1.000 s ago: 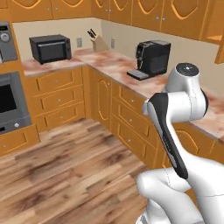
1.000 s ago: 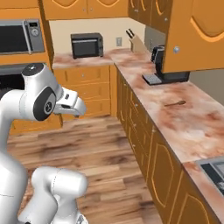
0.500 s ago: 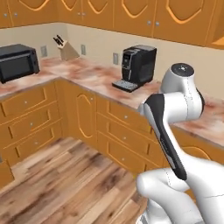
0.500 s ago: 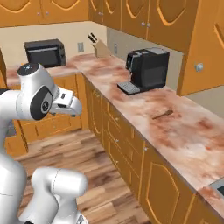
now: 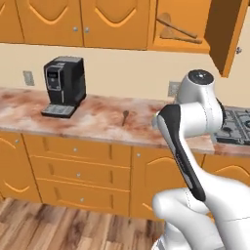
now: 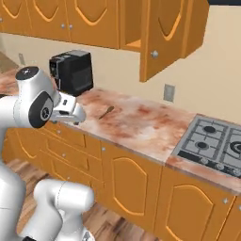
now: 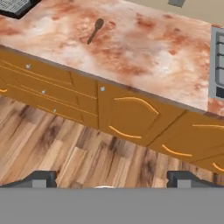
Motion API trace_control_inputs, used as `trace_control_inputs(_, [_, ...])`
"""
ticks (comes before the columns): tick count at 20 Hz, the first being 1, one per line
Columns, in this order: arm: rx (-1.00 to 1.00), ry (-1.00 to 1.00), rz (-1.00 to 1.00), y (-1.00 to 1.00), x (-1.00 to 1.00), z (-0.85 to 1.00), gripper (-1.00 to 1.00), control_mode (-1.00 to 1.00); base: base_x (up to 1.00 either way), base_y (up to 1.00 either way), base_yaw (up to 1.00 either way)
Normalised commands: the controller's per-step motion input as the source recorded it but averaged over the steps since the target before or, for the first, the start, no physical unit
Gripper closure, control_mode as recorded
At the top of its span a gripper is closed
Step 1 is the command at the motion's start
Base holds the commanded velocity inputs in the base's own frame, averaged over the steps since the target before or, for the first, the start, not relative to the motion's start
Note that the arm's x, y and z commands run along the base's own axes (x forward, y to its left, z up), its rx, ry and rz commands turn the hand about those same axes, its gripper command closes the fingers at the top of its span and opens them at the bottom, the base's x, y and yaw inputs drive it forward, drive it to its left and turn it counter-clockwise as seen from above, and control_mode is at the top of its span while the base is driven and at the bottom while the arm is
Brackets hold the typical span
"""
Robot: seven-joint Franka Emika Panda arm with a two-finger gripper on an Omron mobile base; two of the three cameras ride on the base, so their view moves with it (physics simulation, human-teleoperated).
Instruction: Organize the utensils by type. Pick up the wooden spoons from the counter and place them in the open cabinet. Then pick up the metallic utensils from the counter and place them in the open drawer.
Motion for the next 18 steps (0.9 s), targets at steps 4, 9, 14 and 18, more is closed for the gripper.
trace_control_inputs(4, [0.0, 0.0, 0.0, 0.0, 0.0, 0.0, -1.0, 1.0, 0.63, 0.3, -0.63])
trace_control_inputs(9, [0.0, 0.0, 0.0, 0.0, 0.0, 0.0, -1.0, 1.0, 0.59, 0.75, -0.19])
trace_control_inputs(14, [0.0, 0.0, 0.0, 0.0, 0.0, 0.0, -1.0, 1.0, 0.35, 0.55, -0.09])
trace_control_inputs(18, [0.0, 0.0, 0.0, 0.0, 0.0, 0.0, -1.0, 1.0, 0.08, 0.18, -0.02])
